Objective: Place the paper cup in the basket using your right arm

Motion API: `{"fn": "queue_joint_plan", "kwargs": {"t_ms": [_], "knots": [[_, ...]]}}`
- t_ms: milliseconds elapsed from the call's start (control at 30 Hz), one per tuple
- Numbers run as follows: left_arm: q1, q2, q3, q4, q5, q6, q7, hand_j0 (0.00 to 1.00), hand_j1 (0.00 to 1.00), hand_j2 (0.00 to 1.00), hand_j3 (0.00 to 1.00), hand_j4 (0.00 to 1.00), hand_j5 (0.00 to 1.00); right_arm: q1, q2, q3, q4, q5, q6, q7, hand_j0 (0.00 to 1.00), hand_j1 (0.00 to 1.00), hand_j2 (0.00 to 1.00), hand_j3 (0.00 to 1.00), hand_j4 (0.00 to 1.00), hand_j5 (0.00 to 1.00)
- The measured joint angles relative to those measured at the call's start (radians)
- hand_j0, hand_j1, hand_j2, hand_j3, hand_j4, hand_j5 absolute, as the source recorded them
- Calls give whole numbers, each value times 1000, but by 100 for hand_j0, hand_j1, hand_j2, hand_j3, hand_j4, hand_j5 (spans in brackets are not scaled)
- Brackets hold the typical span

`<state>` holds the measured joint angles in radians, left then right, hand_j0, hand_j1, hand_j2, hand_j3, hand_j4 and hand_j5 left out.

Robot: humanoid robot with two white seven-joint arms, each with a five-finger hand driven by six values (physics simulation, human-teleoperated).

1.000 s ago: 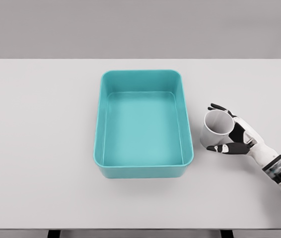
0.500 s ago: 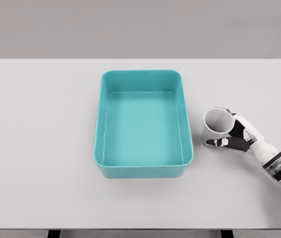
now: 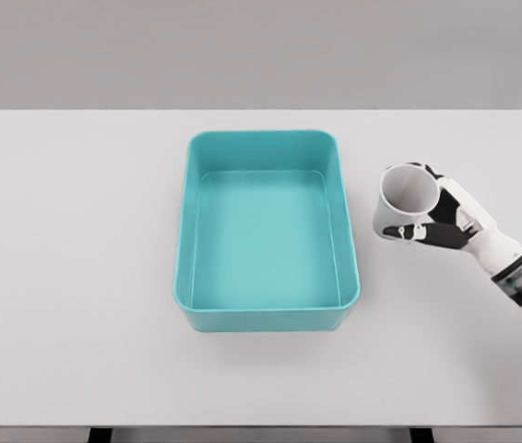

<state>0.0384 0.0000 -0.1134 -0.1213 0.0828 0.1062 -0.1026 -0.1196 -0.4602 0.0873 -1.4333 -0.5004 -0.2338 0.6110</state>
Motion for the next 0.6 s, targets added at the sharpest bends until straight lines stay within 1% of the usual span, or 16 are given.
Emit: {"fn": "queue_joint_plan", "kwargs": {"t_ms": [167,400,533,600], "knots": [[0,0,0,0,0,0,0,100,100,100,100,100,100,-45,5,1,-19,26,-4,0,50,50,50,50,50,50],[0,0,0,0,0,0,0,100,100,100,100,100,100,-114,47,12,-23,71,0,0,50,50,50,50,50,50],[0,0,0,0,0,0,0,100,100,100,100,100,100,-202,77,46,-24,112,1,0,50,50,50,50,50,50],[0,0,0,0,0,0,0,100,100,100,100,100,100,-227,90,69,-23,147,1,0,50,50,50,50,50,50]]}}
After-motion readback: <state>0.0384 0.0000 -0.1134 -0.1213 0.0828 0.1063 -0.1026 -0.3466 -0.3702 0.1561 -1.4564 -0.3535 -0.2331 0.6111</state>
